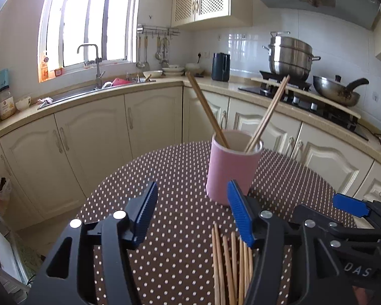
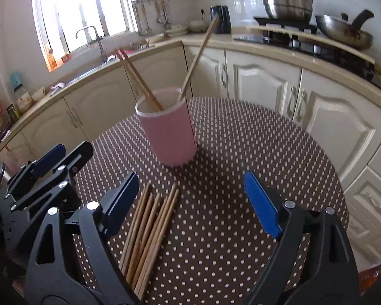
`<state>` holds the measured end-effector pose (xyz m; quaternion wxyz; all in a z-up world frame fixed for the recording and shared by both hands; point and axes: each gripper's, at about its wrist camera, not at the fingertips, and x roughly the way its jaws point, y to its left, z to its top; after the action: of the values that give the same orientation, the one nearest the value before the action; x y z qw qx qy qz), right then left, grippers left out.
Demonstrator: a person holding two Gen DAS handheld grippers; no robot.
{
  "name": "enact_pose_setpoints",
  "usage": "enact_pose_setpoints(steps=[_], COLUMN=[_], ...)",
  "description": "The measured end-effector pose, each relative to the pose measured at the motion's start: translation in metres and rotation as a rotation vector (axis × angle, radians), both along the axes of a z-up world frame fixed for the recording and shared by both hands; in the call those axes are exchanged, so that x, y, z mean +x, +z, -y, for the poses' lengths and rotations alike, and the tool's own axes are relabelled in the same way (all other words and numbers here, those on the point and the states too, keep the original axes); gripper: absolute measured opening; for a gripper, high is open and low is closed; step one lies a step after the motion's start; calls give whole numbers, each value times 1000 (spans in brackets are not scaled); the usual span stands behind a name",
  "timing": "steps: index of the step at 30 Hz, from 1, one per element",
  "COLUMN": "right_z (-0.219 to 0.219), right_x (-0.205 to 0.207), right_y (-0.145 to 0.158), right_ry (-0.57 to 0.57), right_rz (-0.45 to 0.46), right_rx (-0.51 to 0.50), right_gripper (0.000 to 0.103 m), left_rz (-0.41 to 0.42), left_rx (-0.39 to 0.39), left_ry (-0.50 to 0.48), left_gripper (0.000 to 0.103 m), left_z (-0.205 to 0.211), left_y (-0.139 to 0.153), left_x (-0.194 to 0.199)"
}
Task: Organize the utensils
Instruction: 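Withdraw both open grippers from the cup to the chopstick pile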
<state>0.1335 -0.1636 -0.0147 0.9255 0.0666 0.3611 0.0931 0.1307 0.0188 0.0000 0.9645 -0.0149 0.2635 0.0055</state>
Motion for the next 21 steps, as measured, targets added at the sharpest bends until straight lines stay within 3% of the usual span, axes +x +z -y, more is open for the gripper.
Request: enact_pose_setpoints(steps=[21], right_z=[-22], right_x=[-1], right_y=[-66], right_ry=[19], right_rz=[-179], right_rx=[-107], right_gripper=[84], left_rz=[-202], left_rx=[5], left_ry=[-11], left_gripper=[59], left_z=[-17], left_y=[-64], left_x=[-10])
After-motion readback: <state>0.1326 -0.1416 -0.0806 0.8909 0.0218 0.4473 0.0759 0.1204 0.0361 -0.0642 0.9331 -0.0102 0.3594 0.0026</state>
